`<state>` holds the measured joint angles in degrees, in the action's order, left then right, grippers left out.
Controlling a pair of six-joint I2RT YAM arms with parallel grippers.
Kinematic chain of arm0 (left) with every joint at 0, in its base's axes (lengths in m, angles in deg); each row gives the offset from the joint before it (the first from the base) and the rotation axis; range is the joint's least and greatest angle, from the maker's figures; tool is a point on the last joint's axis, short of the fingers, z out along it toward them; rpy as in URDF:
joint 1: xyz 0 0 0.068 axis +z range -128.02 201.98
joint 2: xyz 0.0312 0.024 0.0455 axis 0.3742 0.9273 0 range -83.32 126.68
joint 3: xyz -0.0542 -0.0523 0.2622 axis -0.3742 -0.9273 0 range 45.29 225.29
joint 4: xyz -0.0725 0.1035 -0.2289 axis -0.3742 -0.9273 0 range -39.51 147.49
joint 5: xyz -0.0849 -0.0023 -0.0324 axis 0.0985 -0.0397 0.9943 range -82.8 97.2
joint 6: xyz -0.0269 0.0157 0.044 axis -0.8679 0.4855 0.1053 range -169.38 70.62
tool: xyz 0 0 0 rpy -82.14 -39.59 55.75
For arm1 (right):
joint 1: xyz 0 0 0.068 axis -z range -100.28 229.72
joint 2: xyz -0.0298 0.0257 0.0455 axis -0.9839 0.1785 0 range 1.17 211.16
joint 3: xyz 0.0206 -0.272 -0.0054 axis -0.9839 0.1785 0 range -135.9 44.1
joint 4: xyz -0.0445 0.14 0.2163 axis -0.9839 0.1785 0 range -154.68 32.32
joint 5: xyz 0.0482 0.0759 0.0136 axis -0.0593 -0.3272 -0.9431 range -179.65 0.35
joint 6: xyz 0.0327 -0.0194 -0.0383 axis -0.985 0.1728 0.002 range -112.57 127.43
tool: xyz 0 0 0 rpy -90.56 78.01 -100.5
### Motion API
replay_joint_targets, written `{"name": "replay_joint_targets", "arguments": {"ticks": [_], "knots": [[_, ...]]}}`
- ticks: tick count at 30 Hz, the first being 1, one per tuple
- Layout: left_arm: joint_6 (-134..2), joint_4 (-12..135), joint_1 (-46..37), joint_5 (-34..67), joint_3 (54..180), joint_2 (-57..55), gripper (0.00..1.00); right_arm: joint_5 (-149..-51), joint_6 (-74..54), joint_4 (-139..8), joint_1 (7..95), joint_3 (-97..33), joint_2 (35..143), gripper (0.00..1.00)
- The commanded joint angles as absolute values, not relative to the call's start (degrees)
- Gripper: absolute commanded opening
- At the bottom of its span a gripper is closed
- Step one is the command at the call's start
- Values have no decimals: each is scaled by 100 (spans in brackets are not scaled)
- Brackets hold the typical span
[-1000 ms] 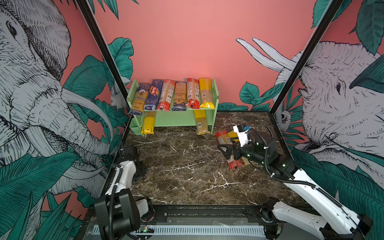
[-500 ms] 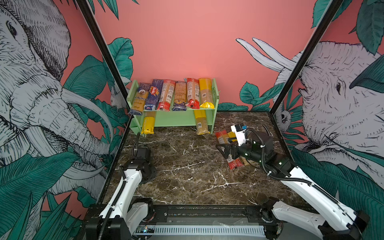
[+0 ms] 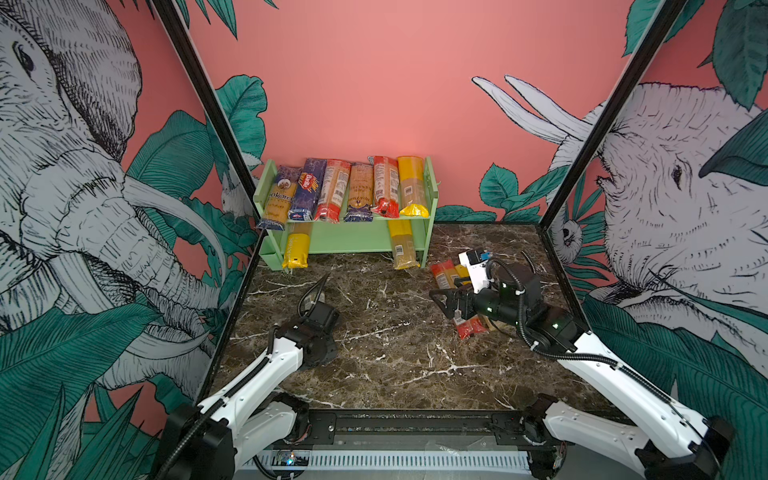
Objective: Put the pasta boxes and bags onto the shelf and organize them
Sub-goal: 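Carry the white-labelled pack with the left gripper toward the shelf front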
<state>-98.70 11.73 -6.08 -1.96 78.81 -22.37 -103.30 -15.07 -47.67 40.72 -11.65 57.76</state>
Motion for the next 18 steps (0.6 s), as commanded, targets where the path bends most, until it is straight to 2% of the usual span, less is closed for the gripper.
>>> {"name": "replay_joint_targets", "arguments": {"ticks": [1,8,14,18], "knots": [[-10116,1769,-1034,-466,8115,-1836,0,-10166,-1483,-4854,4035,-1234,5726,99],[-9946,2794,-1582,-421,8271,-1014,0,-10011,-1466,-4673,4008,-1199,5665,99],[-9772,2967,-1698,-457,8407,-477,0,-9877,-1475,-4557,4004,-1183,5636,99],[-9730,2957,-1731,-607,8237,-520,45,-9810,-1480,-4521,3992,-1187,5645,99]]}}
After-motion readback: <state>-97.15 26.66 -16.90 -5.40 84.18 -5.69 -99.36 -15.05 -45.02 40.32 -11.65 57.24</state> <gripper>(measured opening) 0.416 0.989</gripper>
